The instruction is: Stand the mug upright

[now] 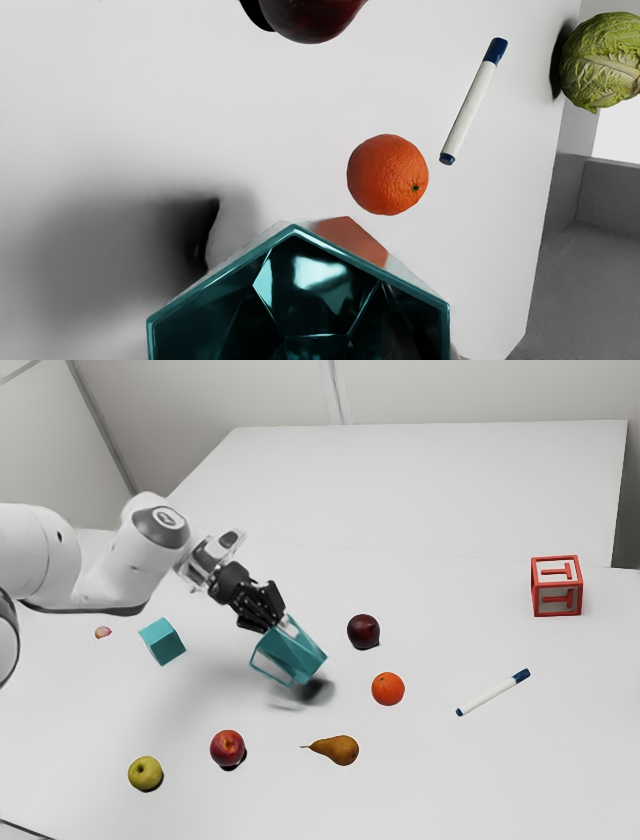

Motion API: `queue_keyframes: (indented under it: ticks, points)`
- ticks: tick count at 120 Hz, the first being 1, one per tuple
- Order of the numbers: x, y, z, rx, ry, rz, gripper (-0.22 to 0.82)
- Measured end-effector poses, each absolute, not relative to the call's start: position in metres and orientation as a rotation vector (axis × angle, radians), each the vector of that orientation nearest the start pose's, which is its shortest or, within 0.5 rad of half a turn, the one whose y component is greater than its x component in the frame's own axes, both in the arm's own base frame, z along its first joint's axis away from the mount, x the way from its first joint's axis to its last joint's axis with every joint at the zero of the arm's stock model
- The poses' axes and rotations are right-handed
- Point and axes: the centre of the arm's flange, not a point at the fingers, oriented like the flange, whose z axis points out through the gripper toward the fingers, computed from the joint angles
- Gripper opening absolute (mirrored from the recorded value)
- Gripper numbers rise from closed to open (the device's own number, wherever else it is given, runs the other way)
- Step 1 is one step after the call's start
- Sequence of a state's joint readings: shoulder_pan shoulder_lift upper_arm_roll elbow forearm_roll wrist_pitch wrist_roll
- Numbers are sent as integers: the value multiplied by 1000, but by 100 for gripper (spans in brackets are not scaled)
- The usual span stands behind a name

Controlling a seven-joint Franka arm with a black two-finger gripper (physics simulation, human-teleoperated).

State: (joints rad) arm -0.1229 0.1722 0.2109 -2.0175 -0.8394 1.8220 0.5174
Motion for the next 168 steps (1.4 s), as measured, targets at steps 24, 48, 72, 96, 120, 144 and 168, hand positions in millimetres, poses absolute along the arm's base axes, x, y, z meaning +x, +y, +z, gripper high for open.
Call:
queue_keyframes:
  ticks: [24, 48, 72, 96, 120, 144, 168]
  points:
    - [556, -36, 397, 2670, -367, -75, -17]
    - [551, -62, 405, 2938, -699, -107, -18]
    - [546, -70, 395, 3089, -806, -168, -18]
    - [552, -64, 382, 3168, -748, -171, -18]
    - [556, -70, 366, 3194, -668, -171, -18]
    - [559, -73, 355, 3203, -587, -165, -18]
    - [562, -75, 345, 3199, -510, -157, -15]
